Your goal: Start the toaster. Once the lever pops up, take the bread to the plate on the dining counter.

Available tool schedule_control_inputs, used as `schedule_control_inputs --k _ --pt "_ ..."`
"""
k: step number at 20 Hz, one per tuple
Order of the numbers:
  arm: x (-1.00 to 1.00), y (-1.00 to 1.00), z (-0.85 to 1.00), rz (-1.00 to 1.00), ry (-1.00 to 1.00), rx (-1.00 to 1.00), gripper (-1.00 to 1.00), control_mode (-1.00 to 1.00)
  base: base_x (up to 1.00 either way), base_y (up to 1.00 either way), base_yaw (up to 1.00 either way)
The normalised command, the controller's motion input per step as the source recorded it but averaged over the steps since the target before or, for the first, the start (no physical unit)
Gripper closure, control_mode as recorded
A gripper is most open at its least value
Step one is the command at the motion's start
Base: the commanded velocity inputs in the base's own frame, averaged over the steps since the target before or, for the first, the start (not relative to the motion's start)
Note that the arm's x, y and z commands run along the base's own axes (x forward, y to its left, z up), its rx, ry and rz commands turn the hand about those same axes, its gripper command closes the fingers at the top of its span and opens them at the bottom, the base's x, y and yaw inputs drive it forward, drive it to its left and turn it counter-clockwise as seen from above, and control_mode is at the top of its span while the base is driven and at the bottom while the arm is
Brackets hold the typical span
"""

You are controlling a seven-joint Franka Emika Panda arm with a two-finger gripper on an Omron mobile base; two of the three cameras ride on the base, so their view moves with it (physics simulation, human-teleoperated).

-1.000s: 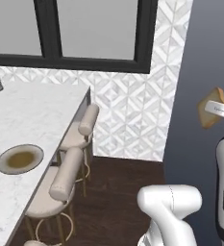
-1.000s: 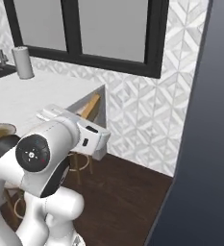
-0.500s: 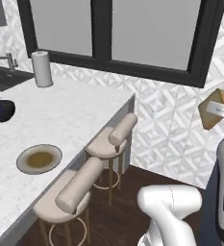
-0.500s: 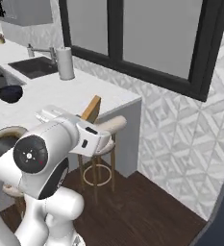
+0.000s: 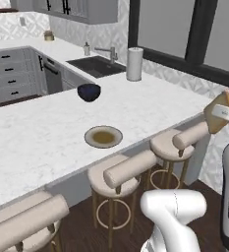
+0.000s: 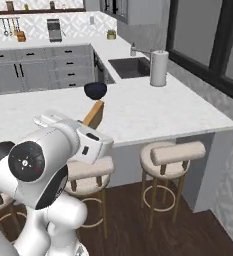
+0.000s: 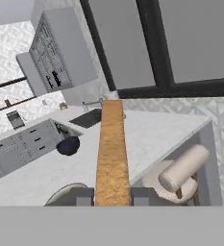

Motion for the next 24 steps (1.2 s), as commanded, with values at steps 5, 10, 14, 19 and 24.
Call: schedule_control_inputs --k 5,10,14,19,24 --pt "0.0 0.0 0.0 0.0 0.0 0.0 1.0 1.0 0.0 -0.5 0.64" --pt "0.0 0.0 0.0 0.0 0.0 0.0 1.0 1.0 0.1 -0.38 0.67" --pt "0.0 0.0 0.0 0.0 0.0 0.0 1.0 1.0 0.25 -0.1 0.26" --pt "0.0 0.0 0.0 0.0 0.0 0.0 1.0 1.0 0.37 -0.04 0.04" --pt "0.4 -0.02 -0.01 0.01 0.12 0.01 1.0 -1.0 0.38 0.0 0.01"
